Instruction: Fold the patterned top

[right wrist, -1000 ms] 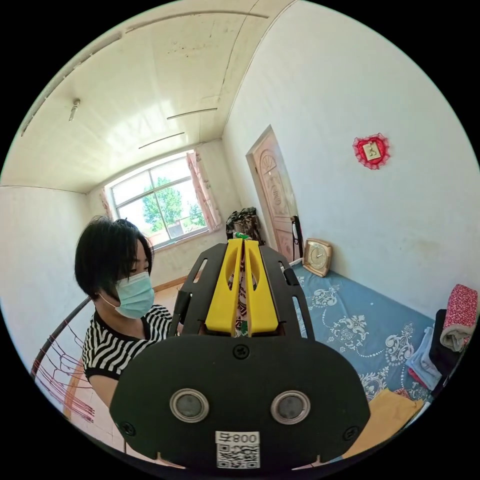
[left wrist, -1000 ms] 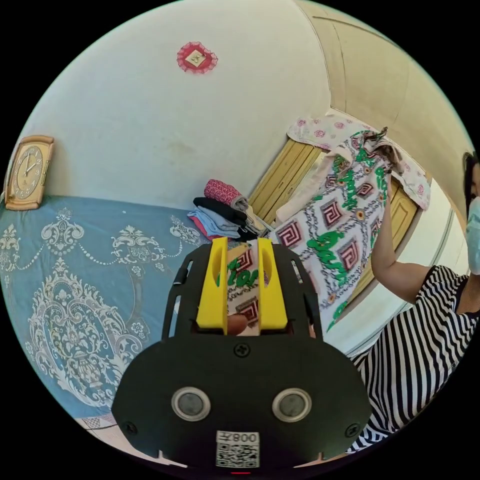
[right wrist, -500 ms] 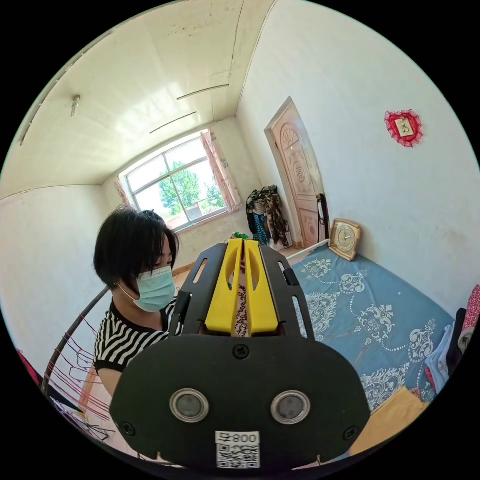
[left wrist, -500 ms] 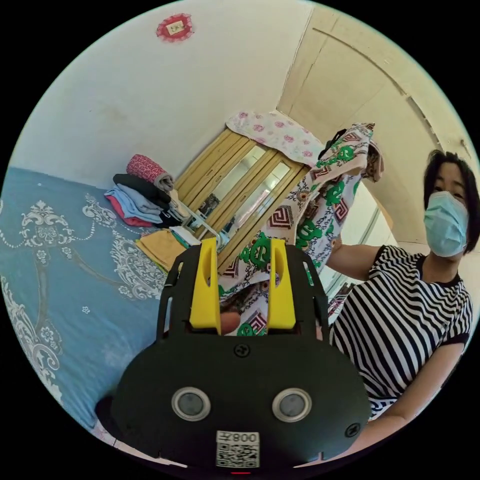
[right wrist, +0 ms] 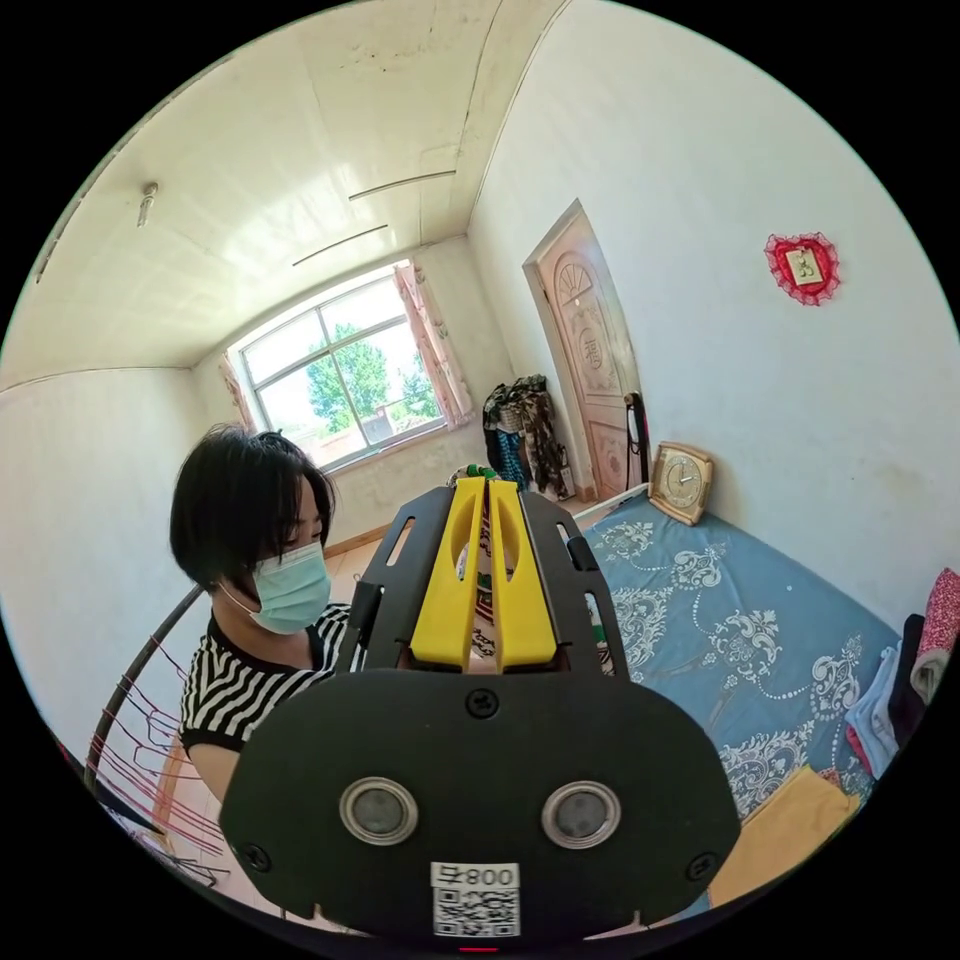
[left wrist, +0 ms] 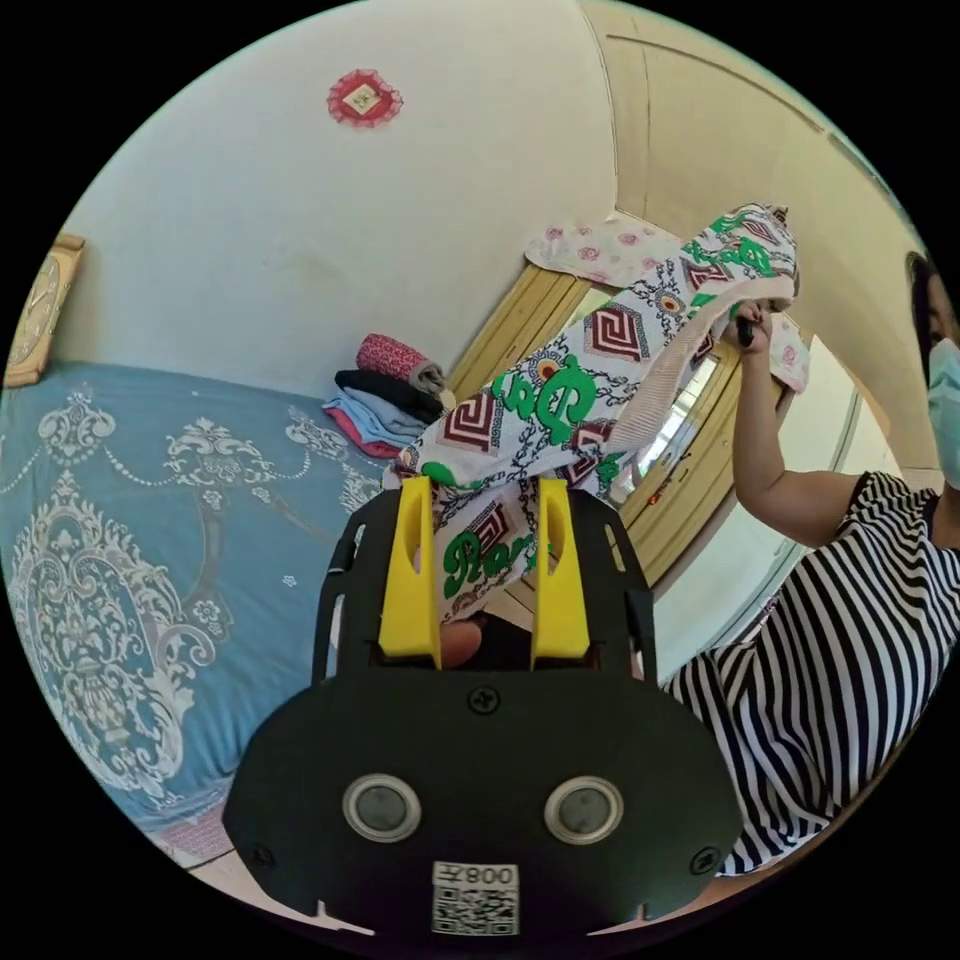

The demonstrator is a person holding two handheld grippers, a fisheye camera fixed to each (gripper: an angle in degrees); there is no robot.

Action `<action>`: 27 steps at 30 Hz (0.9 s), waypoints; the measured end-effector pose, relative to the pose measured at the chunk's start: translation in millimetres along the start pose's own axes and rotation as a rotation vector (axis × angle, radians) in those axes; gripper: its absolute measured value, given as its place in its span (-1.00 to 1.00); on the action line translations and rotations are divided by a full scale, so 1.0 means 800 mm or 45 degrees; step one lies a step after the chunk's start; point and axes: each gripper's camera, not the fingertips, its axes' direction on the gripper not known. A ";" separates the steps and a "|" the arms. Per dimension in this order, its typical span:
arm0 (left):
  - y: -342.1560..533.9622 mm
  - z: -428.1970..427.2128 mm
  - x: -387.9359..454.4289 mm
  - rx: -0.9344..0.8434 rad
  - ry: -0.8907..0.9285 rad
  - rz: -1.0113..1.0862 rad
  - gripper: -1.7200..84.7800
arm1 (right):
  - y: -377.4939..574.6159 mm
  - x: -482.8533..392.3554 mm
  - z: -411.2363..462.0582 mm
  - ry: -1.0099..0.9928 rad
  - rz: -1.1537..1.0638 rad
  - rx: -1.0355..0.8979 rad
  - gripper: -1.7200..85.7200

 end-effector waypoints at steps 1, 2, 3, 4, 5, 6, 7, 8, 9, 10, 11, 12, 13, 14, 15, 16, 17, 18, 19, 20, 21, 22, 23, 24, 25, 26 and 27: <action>-0.006 -0.013 0.015 0.013 -0.071 0.033 -0.63 | 0.002 0.002 -0.002 0.001 0.010 0.012 -0.95; -0.009 -0.027 0.031 0.039 -0.139 0.065 -0.64 | 0.005 0.005 -0.003 0.004 0.017 0.026 -0.95; -0.010 -0.034 0.038 0.054 -0.162 0.076 -0.64 | 0.007 0.006 -0.004 0.005 0.021 0.033 -0.95; -0.010 -0.047 0.049 0.075 -0.189 0.083 -0.64 | 0.011 0.010 -0.006 0.000 0.029 0.047 -0.95; -0.009 -0.058 0.058 0.087 -0.214 0.081 -0.64 | 0.016 0.015 -0.006 -0.012 0.038 0.059 -0.95; -0.008 -0.063 0.062 0.091 -0.233 0.074 -0.65 | 0.018 0.018 -0.005 -0.019 0.043 0.063 -0.95; -0.007 -0.071 0.067 0.103 -0.254 0.063 -0.65 | 0.023 0.025 -0.003 -0.027 0.056 0.068 -0.95; -0.008 -0.075 0.071 0.104 -0.242 0.043 -0.65 | 0.027 0.032 0.000 -0.038 0.069 0.068 -0.95; -0.009 -0.075 0.073 0.099 -0.231 0.034 -0.66 | 0.030 0.036 0.001 -0.043 0.077 0.066 -0.95; -0.012 -0.073 0.077 0.083 -0.202 0.032 -0.66 | 0.034 0.045 0.005 -0.053 0.094 0.065 -0.95; -0.016 -0.067 0.083 0.054 -0.188 0.028 -0.67 | 0.037 0.053 0.008 -0.065 0.107 0.058 -0.95; -0.017 -0.064 0.086 0.034 -0.188 0.030 -0.68 | 0.039 0.057 0.009 -0.070 0.114 0.055 -0.95; -0.021 -0.057 0.092 -0.002 -0.180 0.038 -0.71 | 0.042 0.064 0.012 -0.077 0.126 0.053 -0.95; -0.024 -0.052 0.098 -0.009 -0.161 0.030 -0.76 | 0.046 0.070 0.014 -0.087 0.132 0.047 -0.95; -0.026 -0.049 0.102 -0.008 -0.144 0.028 -0.79 | 0.047 0.073 0.015 -0.089 0.134 0.044 -0.95; -0.029 -0.045 0.110 -0.017 -0.114 0.033 -0.85 | 0.051 0.078 0.016 -0.088 0.138 0.040 -0.95; -0.033 -0.041 0.118 -0.033 -0.113 0.040 -0.90 | 0.054 0.083 0.017 -0.088 0.140 0.033 -0.95; -0.034 -0.040 0.123 -0.038 -0.121 0.041 -0.90 | 0.055 0.086 0.017 -0.089 0.139 0.029 -0.95; -0.037 -0.040 0.131 -0.040 -0.122 0.045 -0.92 | 0.057 0.090 0.017 -0.087 0.138 0.021 -0.95; -0.040 -0.042 0.137 -0.040 -0.106 0.049 -0.93 | 0.059 0.095 0.016 -0.084 0.136 0.019 -0.95; -0.041 -0.044 0.141 -0.036 -0.107 0.052 -0.93 | 0.060 0.098 0.015 -0.085 0.135 0.019 -0.95; -0.044 -0.050 0.147 -0.024 -0.119 0.054 -0.94 | 0.062 0.103 0.013 -0.089 0.129 0.023 -0.95; -0.046 -0.056 0.152 -0.015 -0.104 0.051 -0.94 | 0.064 0.108 0.010 -0.090 0.125 0.029 -0.95; -0.047 -0.060 0.155 -0.009 -0.098 0.050 -0.94 | 0.066 0.110 0.009 -0.089 0.122 0.032 -0.95; -0.050 -0.068 0.161 0.006 -0.113 0.052 -0.95 | 0.069 0.115 0.006 -0.084 0.116 0.034 -0.95; -0.053 -0.078 0.167 0.020 -0.127 0.050 -0.95 | 0.072 0.120 0.003 -0.080 0.115 0.037 -0.95; -0.055 -0.084 0.170 0.032 -0.127 0.047 -0.95 | 0.074 0.123 0.001 -0.080 0.115 0.039 -0.95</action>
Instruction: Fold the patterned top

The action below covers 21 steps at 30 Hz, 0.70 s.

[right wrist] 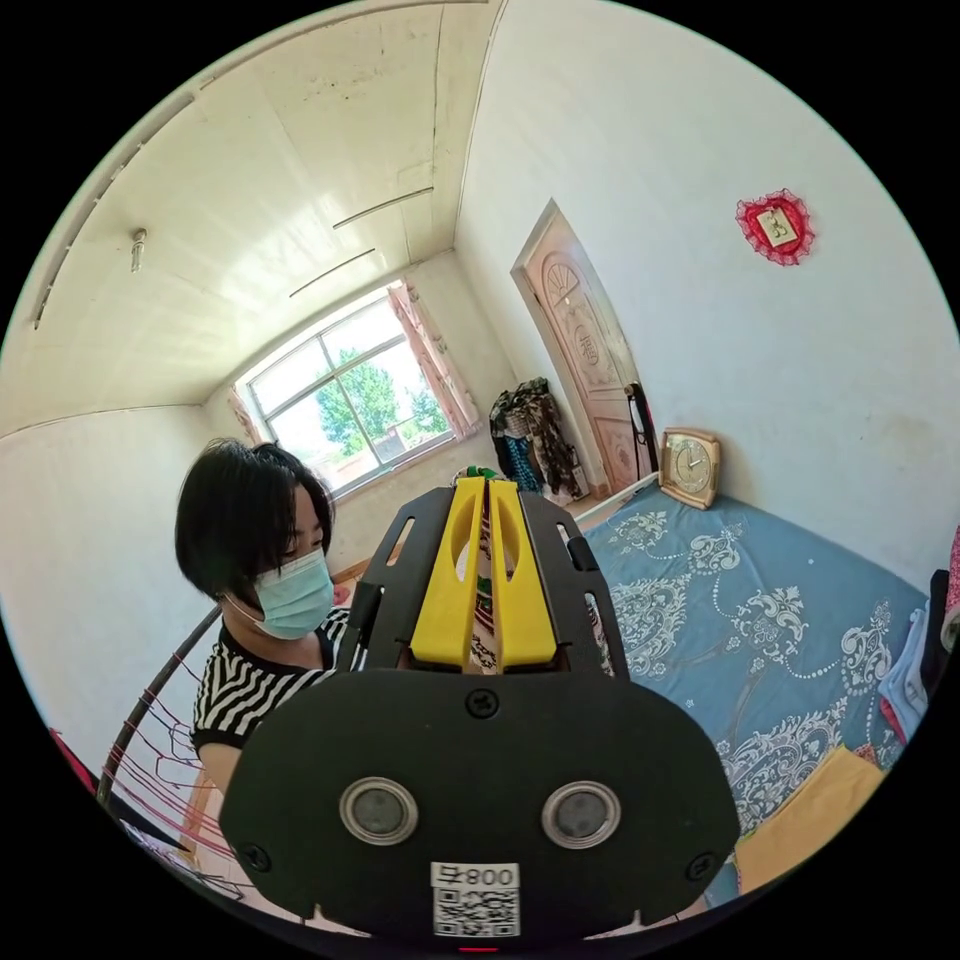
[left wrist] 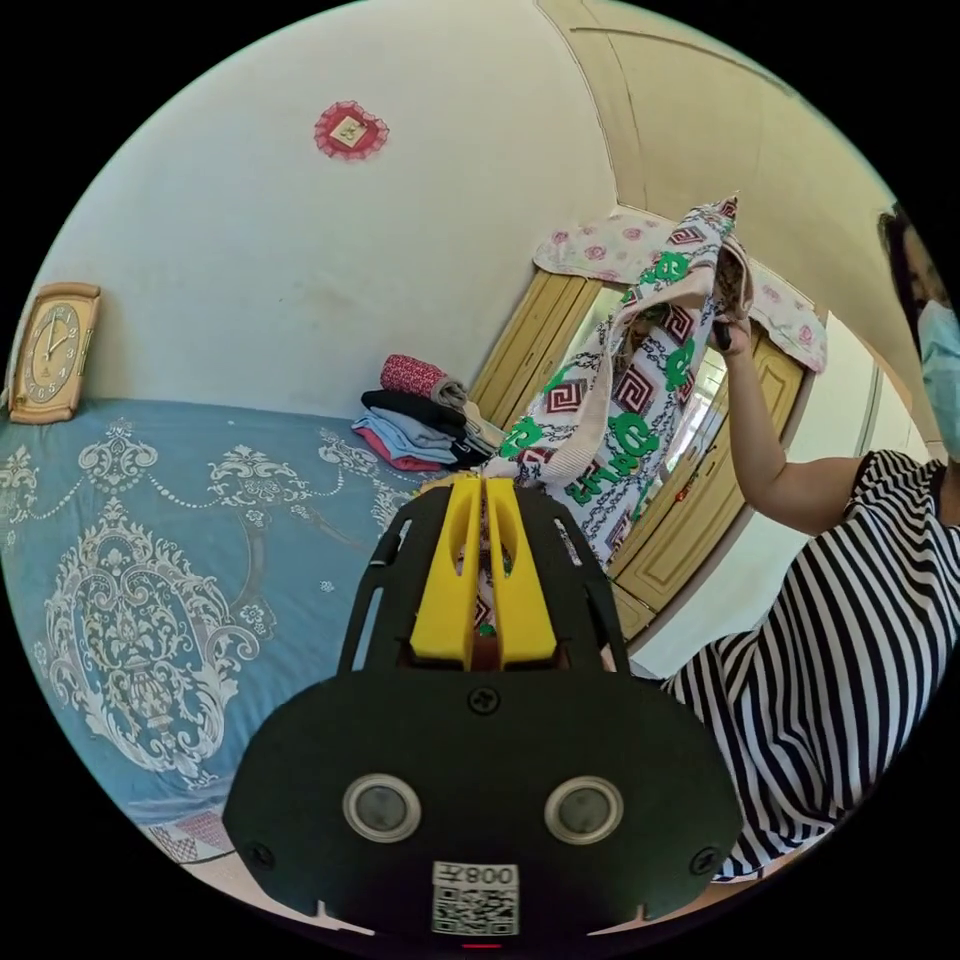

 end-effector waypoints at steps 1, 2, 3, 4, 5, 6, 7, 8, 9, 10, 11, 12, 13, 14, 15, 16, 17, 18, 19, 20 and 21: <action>-0.004 -0.015 0.004 0.037 0.000 -0.009 -0.95 | 0.004 0.006 -0.005 -0.001 -0.002 0.004 -0.95; -0.009 -0.034 0.009 0.081 -0.018 -0.016 -0.95 | 0.010 0.011 -0.010 -0.001 -0.006 0.011 -0.95; -0.011 -0.045 0.012 0.103 -0.034 -0.017 -0.95 | 0.014 0.014 -0.013 0.004 -0.009 0.014 -0.95; -0.016 -0.067 0.018 0.149 -0.069 -0.018 -0.95 | 0.022 0.018 -0.021 0.016 -0.015 0.022 -0.95; -0.022 -0.092 0.024 0.197 -0.112 -0.011 -0.95 | 0.032 0.023 -0.030 0.035 -0.021 0.034 -0.95; -0.025 -0.105 0.027 0.220 -0.141 -0.005 -0.95 | 0.038 0.026 -0.035 0.047 -0.024 0.042 -0.95; -0.033 -0.131 0.035 0.274 -0.192 0.012 -0.95 | 0.050 0.032 -0.046 0.071 -0.024 0.063 -0.95; -0.041 -0.158 0.044 0.335 -0.234 0.039 -0.95 | 0.063 0.040 -0.057 0.093 -0.017 0.084 -0.95; -0.046 -0.171 0.049 0.363 -0.256 0.057 -0.96 | 0.070 0.045 -0.063 0.105 -0.011 0.096 -0.95; -0.057 -0.197 0.061 0.417 -0.310 0.099 -0.96 | 0.083 0.055 -0.074 0.124 0.002 0.116 -0.95; -0.070 -0.218 0.074 0.455 -0.357 0.149 -0.96 | 0.095 0.066 -0.083 0.136 0.017 0.131 -0.95; -0.077 -0.227 0.080 0.467 -0.378 0.179 -0.96 | 0.101 0.072 -0.087 0.141 0.024 0.137 -0.95; -0.093 -0.241 0.095 0.482 -0.425 0.246 -0.96 | 0.110 0.084 -0.092 0.145 0.034 0.150 -0.95; -0.110 -0.250 0.109 0.485 -0.482 0.314 -0.96 | 0.118 0.097 -0.097 0.140 0.038 0.161 -0.95; -0.119 -0.252 0.115 0.483 -0.512 0.347 -0.96 | 0.121 0.104 -0.098 0.137 0.038 0.168 -0.95; -0.138 -0.255 0.125 0.478 -0.573 0.403 -0.96 | 0.125 0.118 -0.102 0.132 0.034 0.181 -0.95; -0.159 -0.256 0.131 0.473 -0.614 0.446 -0.96 | 0.127 0.134 -0.104 0.135 0.031 0.188 -0.95; -0.169 -0.255 0.132 0.472 -0.624 0.460 -0.96 | 0.127 0.142 -0.106 0.142 0.030 0.190 -0.95; -0.188 -0.253 0.129 0.468 -0.640 0.481 -0.96 | 0.127 0.162 -0.108 0.170 0.032 0.190 -0.95; -0.209 -0.248 0.122 0.449 -0.664 0.486 -0.96 | 0.127 0.186 -0.111 0.197 0.048 0.193 -0.95; -0.219 -0.244 0.116 0.439 -0.679 0.481 -0.96 | 0.126 0.200 -0.111 0.198 0.059 0.193 -0.95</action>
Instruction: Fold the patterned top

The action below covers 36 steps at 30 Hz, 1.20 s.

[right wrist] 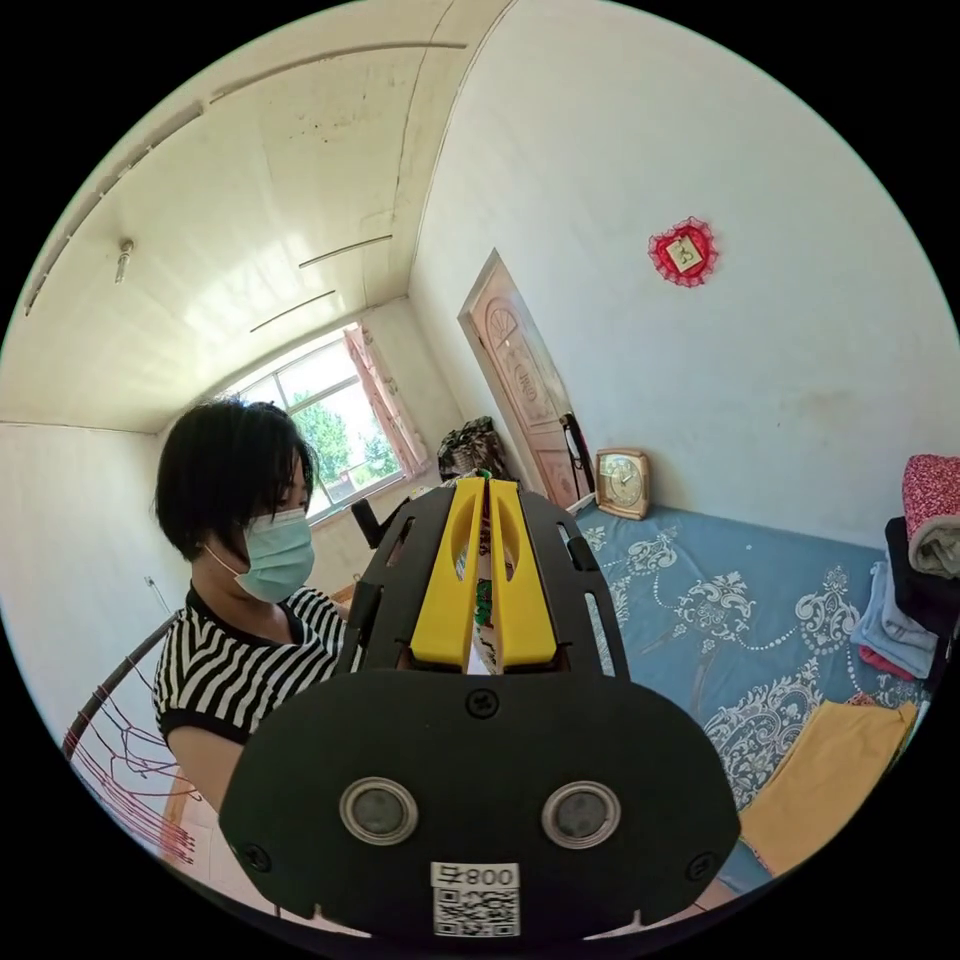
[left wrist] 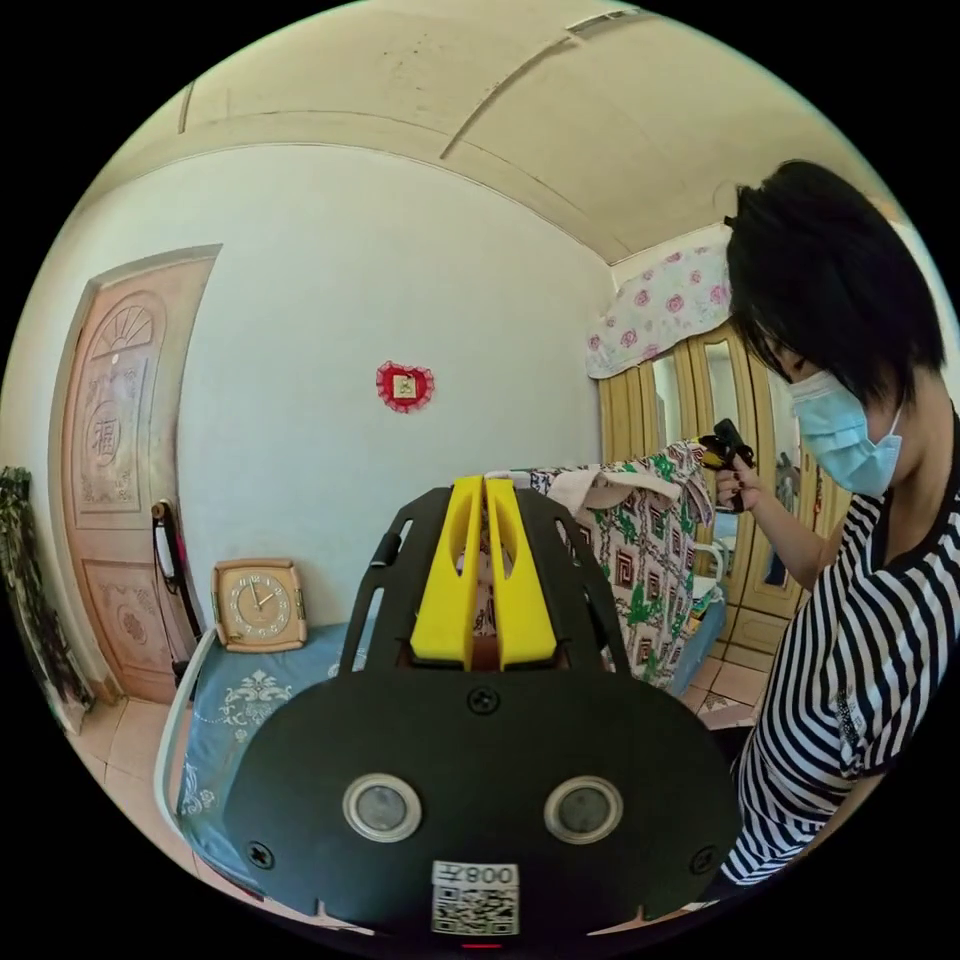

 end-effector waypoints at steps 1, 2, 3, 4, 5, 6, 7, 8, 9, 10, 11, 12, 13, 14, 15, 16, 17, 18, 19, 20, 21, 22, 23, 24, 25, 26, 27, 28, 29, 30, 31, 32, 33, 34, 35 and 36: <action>-0.009 0.022 -0.012 -0.027 -0.016 0.000 -0.96 | -0.003 0.032 0.005 -0.003 0.023 -0.008 -0.95; -0.017 0.048 -0.028 -0.062 -0.027 -0.014 -0.95 | -0.008 0.068 0.011 0.034 0.053 -0.023 -0.95; -0.019 0.062 -0.037 -0.082 -0.032 -0.029 -0.95 | -0.010 0.087 0.015 0.065 0.070 -0.034 -0.95; -0.024 0.095 -0.056 -0.133 -0.038 -0.043 -0.95 | -0.015 0.129 0.025 0.110 0.106 -0.054 -0.95; -0.025 0.130 -0.078 -0.188 -0.055 -0.074 -0.95 | -0.019 0.176 0.036 0.122 0.151 -0.069 -0.95; -0.025 0.148 -0.089 -0.214 -0.060 -0.094 -0.95 | -0.020 0.201 0.043 0.132 0.173 -0.081 -0.95; -0.023 0.187 -0.110 -0.278 -0.086 -0.100 -0.95 | -0.023 0.252 0.061 0.187 0.217 -0.123 -0.95; -0.017 0.229 -0.133 -0.357 -0.125 -0.131 -0.95 | -0.024 0.307 0.081 0.243 0.270 -0.167 -0.95; -0.013 0.251 -0.146 -0.390 -0.123 -0.158 -0.95 | -0.024 0.335 0.091 0.260 0.295 -0.191 -0.95; -0.002 0.295 -0.171 -0.455 -0.115 -0.188 -0.95 | -0.020 0.396 0.115 0.305 0.361 -0.251 -0.94; 0.014 0.342 -0.197 -0.551 -0.156 -0.228 -0.94 | -0.013 0.461 0.139 0.333 0.441 -0.292 -0.94; 0.024 0.366 -0.211 -0.600 -0.165 -0.260 -0.94 | -0.007 0.493 0.151 0.342 0.480 -0.315 -0.94; 0.046 0.411 -0.237 -0.691 -0.166 -0.312 -0.94 | 0.007 0.560 0.175 0.381 0.576 -0.366 -0.93; 0.071 0.451 -0.263 -0.775 -0.189 -0.392 -0.93 | 0.029 0.626 0.196 0.370 0.691 -0.384 -0.92; 0.085 0.470 -0.276 -0.809 -0.190 -0.434 -0.92 | 0.041 0.658 0.207 0.350 0.742 -0.393 -0.92; 0.113 0.503 -0.297 -0.880 -0.178 -0.483 -0.91 | 0.070 0.716 0.225 0.355 0.855 -0.423 -0.90; 0.142 0.531 -0.315 -0.980 -0.219 -0.510 -0.89 | 0.102 0.765 0.238 0.408 0.950 -0.462 -0.88; 0.156 0.541 -0.324 -1.027 -0.249 -0.525 -0.89 | 0.118 0.786 0.244 0.441 0.990 -0.493 -0.87; 0.182 0.554 -0.338 -1.101 -0.263 -0.542 -0.88 | 0.153 0.821 0.250 0.510 1.071 -0.551 -0.85; 0.205 0.558 -0.350 -1.157 -0.253 -0.571 -0.86 | 0.187 0.848 0.252 0.531 1.136 -0.597 -0.82; 0.215 0.557 -0.355 -1.173 -0.239 -0.589 -0.86 | 0.204 0.858 0.251 0.530 1.159 -0.612 -0.81; 0.234 0.546 -0.365 -1.178 -0.181 -0.631 -0.84 | 0.233 0.869 0.243 0.530 1.186 -0.614 -0.81; 0.251 0.526 -0.373 -1.150 -0.091 -0.707 -0.83 | 0.259 0.871 0.232 0.505 1.170 -0.608 -0.80; 0.259 0.514 -0.377 -1.131 -0.036 -0.748 -0.82 | 0.271 0.869 0.225 0.502 1.166 -0.617 -0.81; 0.274 0.486 -0.381 -1.106 0.057 -0.837 -0.80 | 0.293 0.860 0.210 0.500 1.158 -0.635 -0.81; 0.288 0.456 -0.381 -1.109 0.102 -0.905 -0.79 | 0.315 0.843 0.193 0.486 1.139 -0.639 -0.80; 0.294 0.441 -0.379 -1.117 0.117 -0.936 -0.78 | 0.324 0.834 0.185 0.486 1.132 -0.651 -0.80; 0.307 0.410 -0.373 -1.142 0.149 -1.012 -0.76 | 0.345 0.812 0.170 0.504 1.123 -0.690 -0.80; 0.321 0.382 -0.366 -1.179 0.197 -1.115 -0.73 | 0.366 0.788 0.155 0.507 1.119 -0.718 -0.79; 0.327 0.370 -0.362 -1.194 0.225 -1.169 -0.72 | 0.376 0.777 0.148 0.505 1.122 -0.731 -0.79; 0.338 0.348 -0.353 -1.211 0.267 -1.267 -0.70 | 0.397 0.755 0.134 0.504 1.139 -0.747 -0.78; 0.346 0.331 -0.343 -1.226 0.298 -1.338 -0.68 | 0.416 0.734 0.122 0.487 1.149 -0.733 -0.78; 0.349 0.325 -0.339 -1.238 0.311 -1.364 -0.67 | 0.426 0.726 0.118 0.475 1.158 -0.727 -0.77; 0.355 0.319 -0.332 -1.256 0.342 -1.420 -0.65 | 0.445 0.713 0.111 0.456 1.188 -0.730 -0.77; 0.360 0.318 -0.329 -1.260 0.383 -1.465 -0.64 | 0.462 0.706 0.108 0.453 1.208 -0.737 -0.77; 0.361 0.319 -0.328 -1.263 0.393 -1.477 -0.63 | 0.470 0.703 0.106 0.462 1.213 -0.741 -0.76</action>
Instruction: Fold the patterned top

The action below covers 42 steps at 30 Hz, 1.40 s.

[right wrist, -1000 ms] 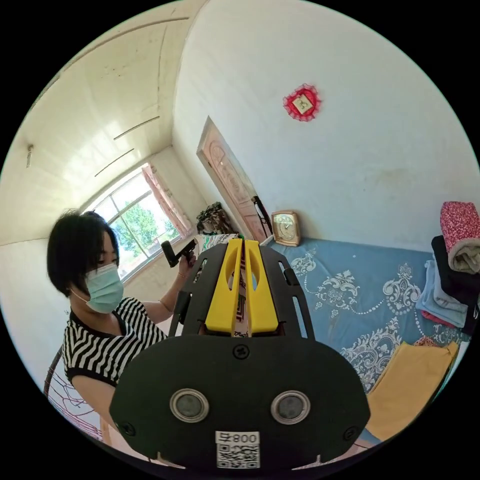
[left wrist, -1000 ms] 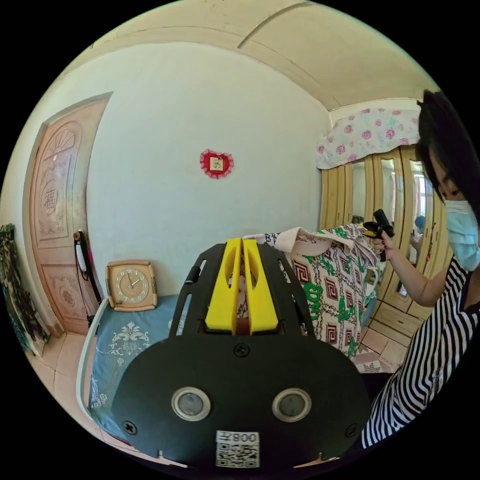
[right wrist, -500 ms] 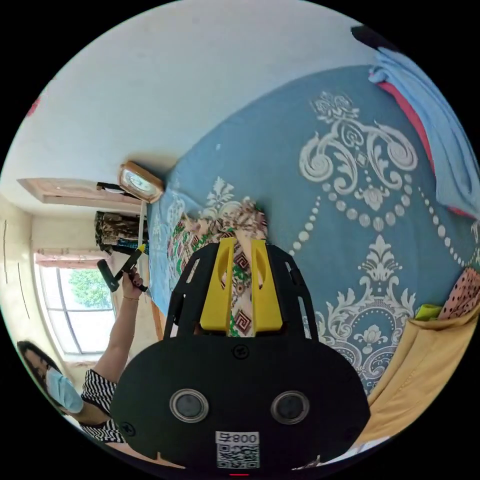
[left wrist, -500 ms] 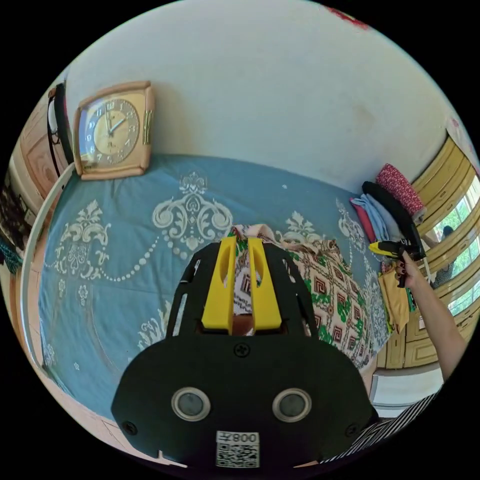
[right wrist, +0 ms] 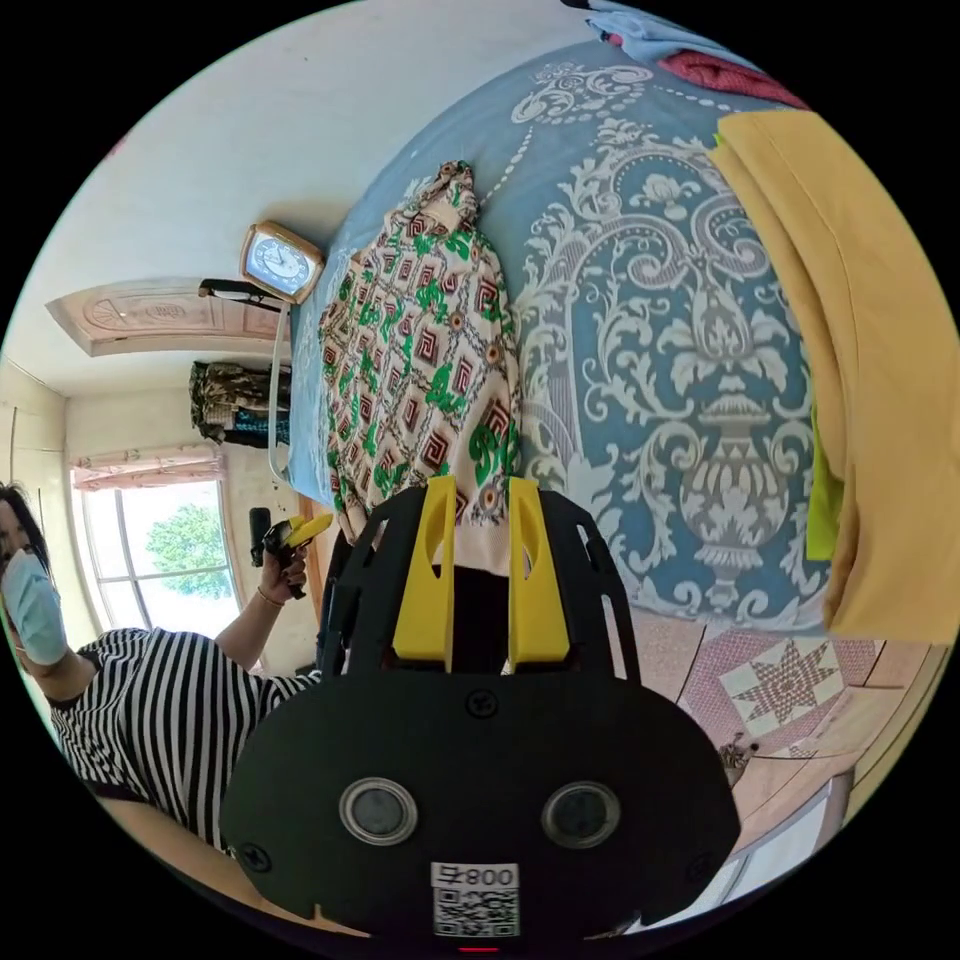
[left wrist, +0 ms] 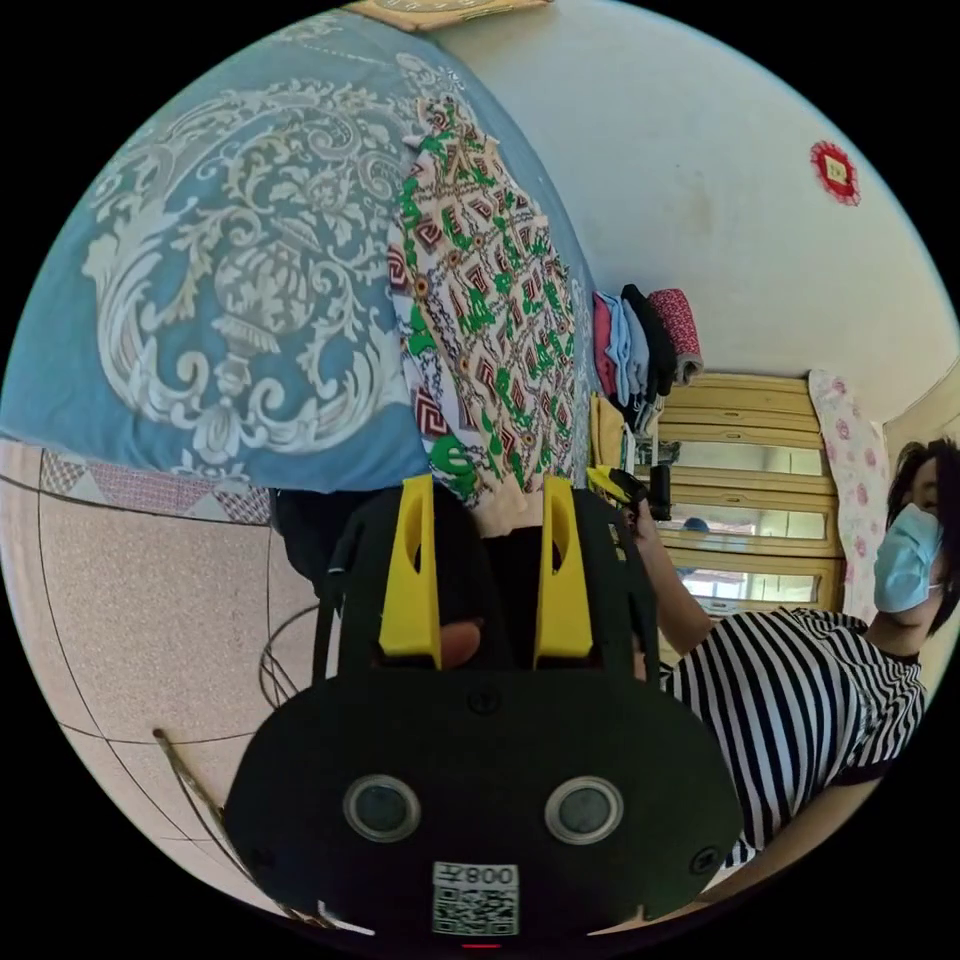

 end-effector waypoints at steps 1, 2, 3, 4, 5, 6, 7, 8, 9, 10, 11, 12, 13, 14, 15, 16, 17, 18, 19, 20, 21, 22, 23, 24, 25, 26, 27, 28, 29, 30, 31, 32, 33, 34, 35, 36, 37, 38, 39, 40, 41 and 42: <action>-0.004 0.003 -0.002 -0.010 0.009 -0.016 -0.63 | 0.008 0.009 0.007 0.027 0.021 -0.006 -0.76; -0.011 0.006 -0.003 -0.021 0.010 -0.026 -0.62 | 0.013 0.018 0.013 0.035 0.035 -0.010 -0.76; -0.015 0.006 -0.004 -0.027 0.002 -0.032 -0.62 | 0.014 0.022 0.016 0.038 0.039 -0.010 -0.76; -0.024 0.007 -0.007 -0.043 -0.016 -0.048 -0.62 | 0.015 0.030 0.021 0.043 0.057 -0.006 -0.76; -0.031 0.005 -0.008 -0.037 -0.038 -0.050 -0.62 | 0.016 0.037 0.025 0.017 0.062 -0.004 -0.76; -0.035 0.003 -0.009 -0.033 -0.052 -0.053 -0.63 | 0.017 0.040 0.028 0.013 0.062 -0.008 -0.76; -0.042 -0.001 -0.012 -0.026 -0.054 -0.069 -0.63 | 0.018 0.044 0.035 0.045 0.062 -0.031 -0.77; -0.050 -0.004 -0.016 -0.028 -0.041 -0.084 -0.64 | 0.020 0.048 0.040 0.083 0.048 -0.033 -0.79; -0.053 -0.005 -0.018 -0.029 -0.040 -0.091 -0.65 | 0.021 0.050 0.040 0.095 0.048 -0.023 -0.80; -0.060 -0.007 -0.021 -0.035 -0.051 -0.100 -0.67 | 0.024 0.056 0.041 0.102 0.051 -0.009 -0.82; -0.066 -0.010 -0.024 -0.039 -0.079 -0.111 -0.71 | 0.025 0.063 0.042 0.105 0.048 -0.006 -0.83; -0.068 -0.012 -0.026 -0.040 -0.098 -0.120 -0.74 | 0.026 0.066 0.042 0.107 0.049 -0.004 -0.84; -0.072 -0.018 -0.029 -0.047 -0.139 -0.130 -0.80 | 0.027 0.073 0.043 0.093 0.046 -0.009 -0.86; -0.074 -0.024 -0.031 -0.051 -0.160 -0.126 -0.87 | 0.028 0.082 0.042 0.082 0.056 -0.016 -0.88; -0.075 -0.028 -0.032 -0.047 -0.149 -0.130 -0.88 | 0.028 0.087 0.041 0.068 0.063 -0.021 -0.89; -0.075 -0.039 -0.034 -0.026 -0.089 -0.132 -0.90 | 0.029 0.096 0.040 0.025 0.079 -0.037 -0.90; -0.073 -0.053 -0.035 0.017 -0.026 -0.117 -0.90 | 0.031 0.104 0.037 -0.024 0.075 -0.047 -0.91; -0.072 -0.061 -0.035 0.035 -0.006 -0.113 -0.91 | 0.032 0.107 0.034 -0.034 0.077 -0.047 -0.91; -0.068 -0.078 -0.039 0.064 0.021 -0.121 -0.91 | 0.037 0.114 0.028 -0.040 0.085 -0.040 -0.92; -0.062 -0.095 -0.046 0.101 0.055 -0.130 -0.92 | 0.043 0.120 0.021 -0.088 0.083 -0.020 -0.92; -0.058 -0.103 -0.050 0.125 0.071 -0.140 -0.92 | 0.047 0.124 0.017 -0.123 0.082 -0.008 -0.93; -0.050 -0.119 -0.063 0.167 0.092 -0.183 -0.92 | 0.053 0.132 0.010 -0.178 0.086 0.011 -0.93; -0.043 -0.130 -0.077 0.189 0.130 -0.228 -0.92 | 0.060 0.139 0.006 -0.212 0.091 0.019 -0.93; -0.040 -0.133 -0.085 0.199 0.164 -0.252 -0.92 | 0.063 0.143 0.005 -0.230 0.093 0.019 -0.93; -0.033 -0.138 -0.099 0.228 0.231 -0.307 -0.92 | 0.068 0.151 0.004 -0.262 0.099 0.013 -0.93; -0.027 -0.140 -0.109 0.241 0.279 -0.343 -0.93 | 0.073 0.157 0.004 -0.271 0.107 0.007 -0.93; -0.026 -0.140 -0.113 0.240 0.295 -0.350 -0.93 | 0.075 0.161 0.004 -0.269 0.113 0.007 -0.93; -0.024 -0.139 -0.116 0.241 0.317 -0.362 -0.93 | 0.080 0.167 0.004 -0.275 0.122 0.011 -0.93; -0.024 -0.138 -0.117 0.250 0.346 -0.355 -0.93 | 0.083 0.173 0.005 -0.311 0.132 0.019 -0.93; -0.025 -0.138 -0.116 0.256 0.362 -0.344 -0.93 | 0.083 0.176 0.005 -0.333 0.139 0.024 -0.94; -0.031 -0.138 -0.113 0.266 0.381 -0.322 -0.93 | 0.080 0.182 0.005 -0.367 0.147 0.029 -0.94; -0.043 -0.140 -0.109 0.275 0.394 -0.299 -0.93 | 0.070 0.185 0.003 -0.392 0.146 0.035 -0.94; -0.052 -0.141 -0.106 0.280 0.402 -0.283 -0.93 | 0.063 0.185 0.000 -0.408 0.141 0.045 -0.94; -0.073 -0.145 -0.099 0.283 0.413 -0.245 -0.93 | 0.042 0.181 -0.009 -0.447 0.114 0.072 -0.94; -0.101 -0.150 -0.087 0.294 0.412 -0.192 -0.93 | 0.015 0.171 -0.024 -0.471 0.066 0.108 -0.94; -0.117 -0.154 -0.078 0.298 0.409 -0.159 -0.93 | -0.001 0.163 -0.034 -0.475 0.038 0.132 -0.94; -0.151 -0.165 -0.057 0.313 0.396 -0.082 -0.93 | -0.032 0.142 -0.059 -0.477 -0.030 0.180 -0.94; -0.185 -0.180 -0.028 0.344 0.384 0.006 -0.93 | -0.062 0.113 -0.090 -0.480 -0.118 0.227 -0.94; -0.201 -0.189 -0.012 0.362 0.381 0.053 -0.93 | -0.074 0.097 -0.107 -0.473 -0.167 0.252 -0.94; -0.230 -0.211 0.026 0.409 0.366 0.161 -0.93 | -0.094 0.061 -0.146 -0.446 -0.266 0.316 -0.94; -0.251 -0.234 0.068 0.463 0.351 0.280 -0.93 | -0.105 0.023 -0.187 -0.424 -0.370 0.385 -0.94; -0.259 -0.246 0.088 0.488 0.348 0.339 -0.93 | -0.108 0.005 -0.207 -0.416 -0.423 0.417 -0.94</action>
